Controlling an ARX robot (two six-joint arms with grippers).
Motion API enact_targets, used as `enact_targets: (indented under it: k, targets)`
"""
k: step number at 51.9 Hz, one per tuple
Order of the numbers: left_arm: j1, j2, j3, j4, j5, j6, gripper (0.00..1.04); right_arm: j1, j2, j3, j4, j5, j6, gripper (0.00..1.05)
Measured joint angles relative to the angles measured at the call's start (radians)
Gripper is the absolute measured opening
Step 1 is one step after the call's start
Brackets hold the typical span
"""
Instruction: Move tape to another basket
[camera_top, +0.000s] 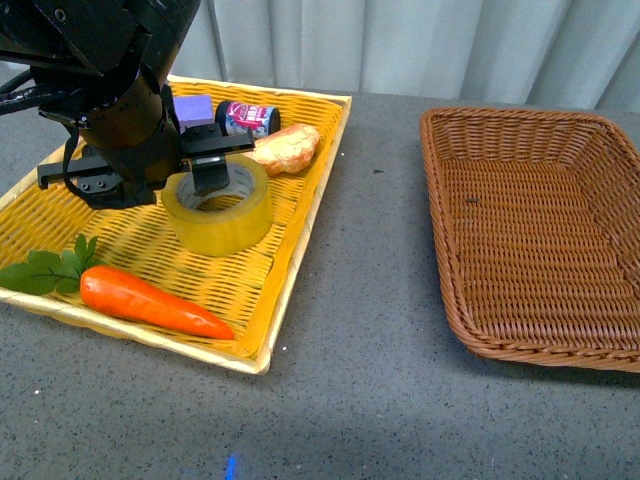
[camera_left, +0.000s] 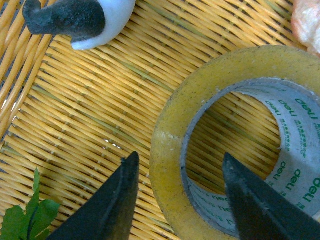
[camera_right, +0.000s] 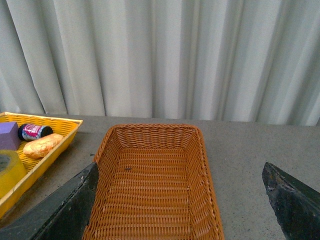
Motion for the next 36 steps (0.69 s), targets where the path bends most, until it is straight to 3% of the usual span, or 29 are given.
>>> enact_targets:
  k: [5, 9, 12, 25, 30, 36]
  targets:
    - [0.001, 0.001, 0.001, -0.012, -0.002, -0.007, 0.37, 0.000, 0.000, 0.000, 0.000, 0.000, 0.000, 0.96]
    - [0.001, 0.001, 0.002, -0.023, -0.006, -0.018, 0.20, 0.000, 0.000, 0.000, 0.000, 0.000, 0.000, 0.96]
    - [0.002, 0.001, 0.005, -0.026, -0.004, -0.017, 0.15, 0.000, 0.000, 0.000, 0.000, 0.000, 0.000, 0.96]
    - [0.002, -0.001, 0.005, -0.002, 0.008, 0.013, 0.14, 0.000, 0.000, 0.000, 0.000, 0.000, 0.000, 0.96]
    - [0.000, -0.013, -0.017, 0.074, -0.006, 0.091, 0.14, 0.000, 0.000, 0.000, 0.000, 0.000, 0.000, 0.96]
    - [0.000, -0.045, -0.034, 0.169, 0.048, 0.207, 0.14, 0.000, 0.000, 0.000, 0.000, 0.000, 0.000, 0.96]
